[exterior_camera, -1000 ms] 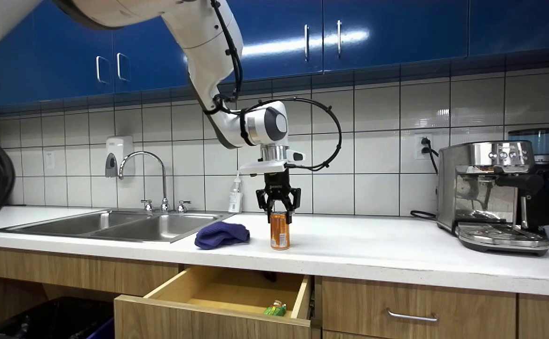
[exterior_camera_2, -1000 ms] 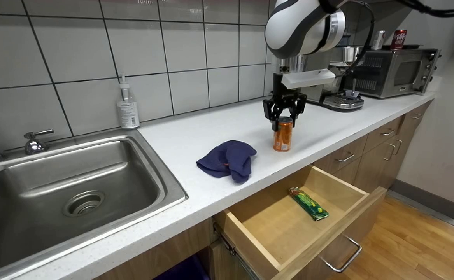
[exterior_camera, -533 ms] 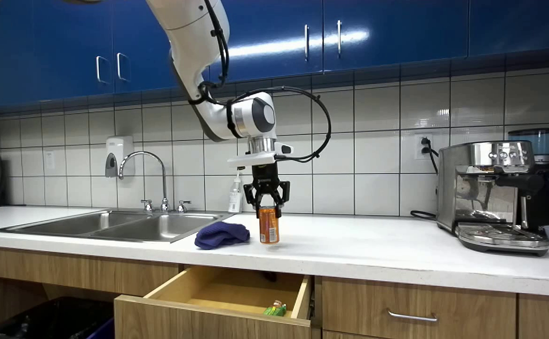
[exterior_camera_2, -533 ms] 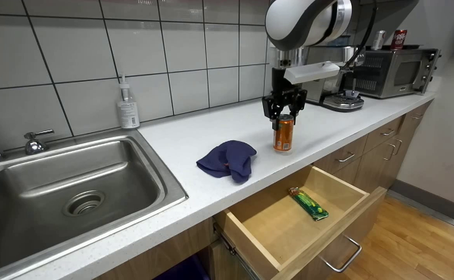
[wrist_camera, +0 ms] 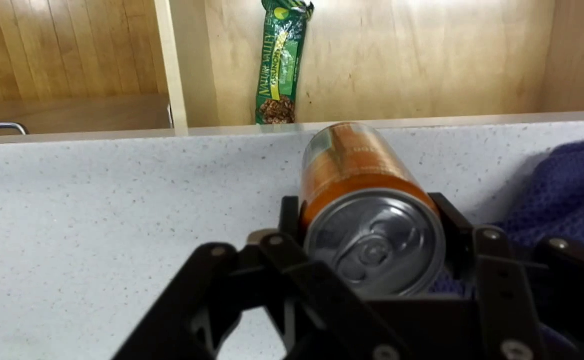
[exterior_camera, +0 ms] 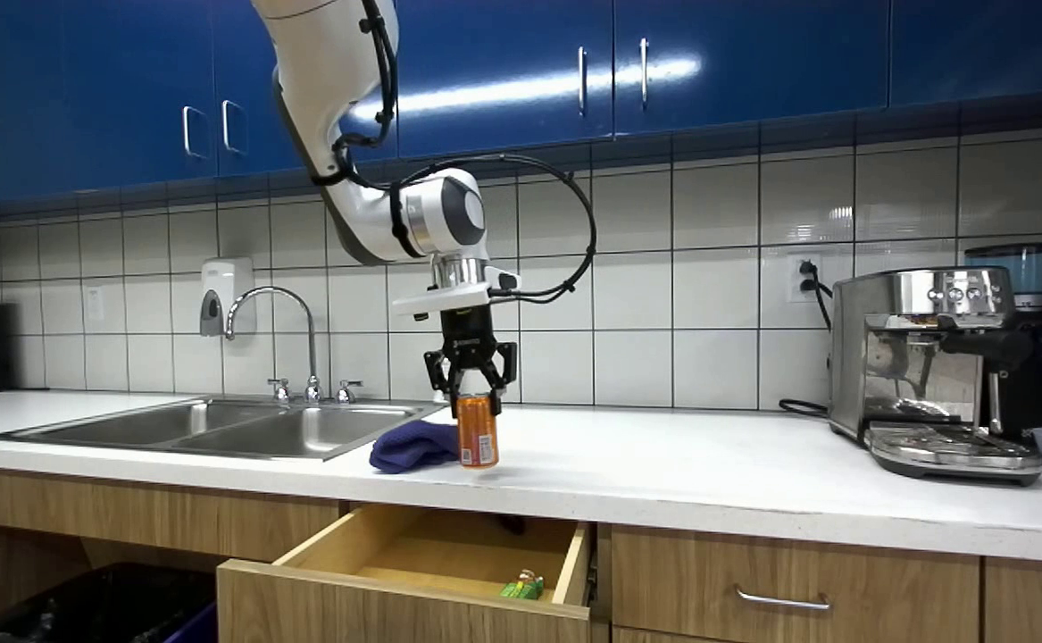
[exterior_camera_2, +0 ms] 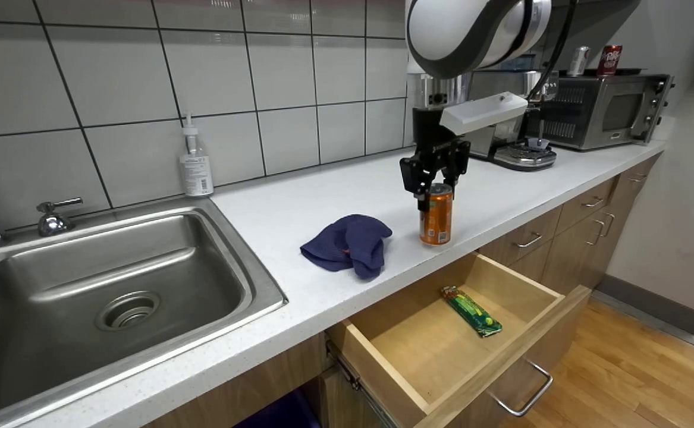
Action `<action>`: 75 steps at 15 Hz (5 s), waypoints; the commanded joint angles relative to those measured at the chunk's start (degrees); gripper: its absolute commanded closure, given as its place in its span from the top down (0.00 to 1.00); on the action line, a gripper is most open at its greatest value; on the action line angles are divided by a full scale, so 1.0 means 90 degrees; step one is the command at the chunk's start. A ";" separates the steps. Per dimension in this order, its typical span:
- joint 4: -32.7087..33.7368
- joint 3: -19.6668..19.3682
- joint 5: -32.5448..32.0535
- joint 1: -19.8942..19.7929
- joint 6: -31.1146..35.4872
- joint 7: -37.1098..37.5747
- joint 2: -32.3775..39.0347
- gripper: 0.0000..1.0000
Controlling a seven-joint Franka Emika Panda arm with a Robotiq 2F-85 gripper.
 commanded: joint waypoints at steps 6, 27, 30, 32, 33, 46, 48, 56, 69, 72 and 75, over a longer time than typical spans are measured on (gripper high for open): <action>-0.0782 0.0373 -0.0033 0.0062 0.0599 -0.0608 -0.0365 0.38; -0.2245 0.0770 -0.0044 0.0260 0.1045 -0.1257 -0.1026 0.38; -0.2323 0.0783 -0.0114 0.0289 0.1137 -0.1372 -0.0978 0.38; -0.2371 0.0773 -0.0177 0.0308 0.1214 -0.1400 -0.0939 0.38; -0.2413 0.0761 -0.0234 0.0320 0.1288 -0.1381 -0.0920 0.38; -0.2521 0.0710 -0.0522 0.0282 0.2487 -0.1544 -0.0229 0.38; -0.2508 0.0674 -0.0617 0.0297 0.2665 -0.1524 -0.0103 0.38; -0.2491 0.0573 -0.0793 0.0336 0.3014 -0.1424 0.0216 0.38; -0.2471 0.0673 0.0237 0.0227 0.2785 -0.0987 0.0424 0.38; -0.2470 0.0633 0.0413 0.0278 0.2776 -0.0687 0.0447 0.38; -0.2480 0.0579 0.0389 0.0348 0.2865 -0.0418 0.0503 0.38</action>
